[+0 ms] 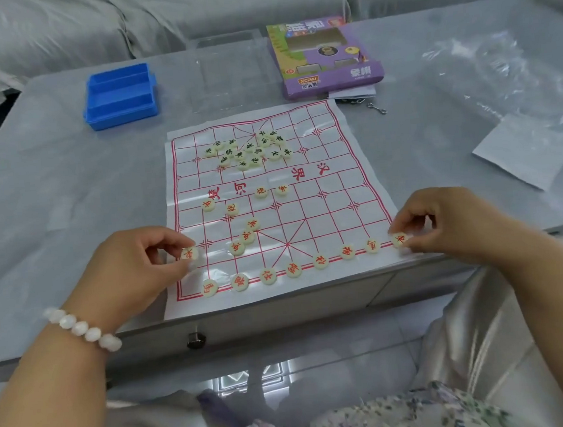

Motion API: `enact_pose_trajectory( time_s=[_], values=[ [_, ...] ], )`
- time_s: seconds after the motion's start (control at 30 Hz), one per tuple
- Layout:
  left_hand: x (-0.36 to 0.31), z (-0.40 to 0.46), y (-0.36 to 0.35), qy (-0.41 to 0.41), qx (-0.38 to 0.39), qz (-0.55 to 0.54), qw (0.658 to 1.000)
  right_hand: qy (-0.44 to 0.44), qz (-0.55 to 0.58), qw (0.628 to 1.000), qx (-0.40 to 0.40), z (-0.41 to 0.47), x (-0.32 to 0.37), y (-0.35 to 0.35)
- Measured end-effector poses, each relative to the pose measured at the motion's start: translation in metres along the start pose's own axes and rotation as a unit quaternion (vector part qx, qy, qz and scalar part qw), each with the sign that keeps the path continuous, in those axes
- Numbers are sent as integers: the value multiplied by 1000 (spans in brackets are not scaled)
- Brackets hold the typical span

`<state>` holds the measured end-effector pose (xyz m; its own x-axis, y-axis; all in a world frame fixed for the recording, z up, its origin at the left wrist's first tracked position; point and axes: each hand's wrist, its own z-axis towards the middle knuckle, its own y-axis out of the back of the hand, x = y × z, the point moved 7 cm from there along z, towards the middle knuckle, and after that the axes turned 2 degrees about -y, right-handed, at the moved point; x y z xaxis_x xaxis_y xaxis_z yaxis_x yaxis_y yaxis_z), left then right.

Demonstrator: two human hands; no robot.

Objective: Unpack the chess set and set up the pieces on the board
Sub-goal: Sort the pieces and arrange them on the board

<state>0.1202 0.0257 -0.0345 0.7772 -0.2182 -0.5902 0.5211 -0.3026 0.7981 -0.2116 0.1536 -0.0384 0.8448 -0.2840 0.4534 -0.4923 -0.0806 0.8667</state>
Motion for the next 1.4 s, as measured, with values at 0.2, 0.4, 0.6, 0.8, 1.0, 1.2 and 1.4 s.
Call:
enact_pose_trajectory(
  time_s=[0.2, 0.4, 0.6, 0.8, 1.0, 1.2, 1.4],
  values=[
    [4, -11, 2, -15, 10, 8, 1000, 2, -16, 1000, -6, -2, -2, -2],
    [7, -20, 5, -28, 20, 6, 999, 1, -34, 999, -17, -2, -3, -1],
    [14, -25, 6, -26, 34, 19, 999, 36, -29, 998, -42, 2, 25, 4],
    [10, -28, 3, -32, 57, 70, 995, 63, -10, 997, -38, 8, 54, -5],
    [9, -26, -1, -21, 76, 77, 994, 67, -17, 997, -25, 12, 61, -10],
    [6, -24, -3, -17, 88, 73, 993, 69, -14, 997, -24, 8, 59, -7],
    [6, -27, -4, -20, 86, 65, 994, 62, -5, 998, -31, 3, 56, -2]
  ],
)
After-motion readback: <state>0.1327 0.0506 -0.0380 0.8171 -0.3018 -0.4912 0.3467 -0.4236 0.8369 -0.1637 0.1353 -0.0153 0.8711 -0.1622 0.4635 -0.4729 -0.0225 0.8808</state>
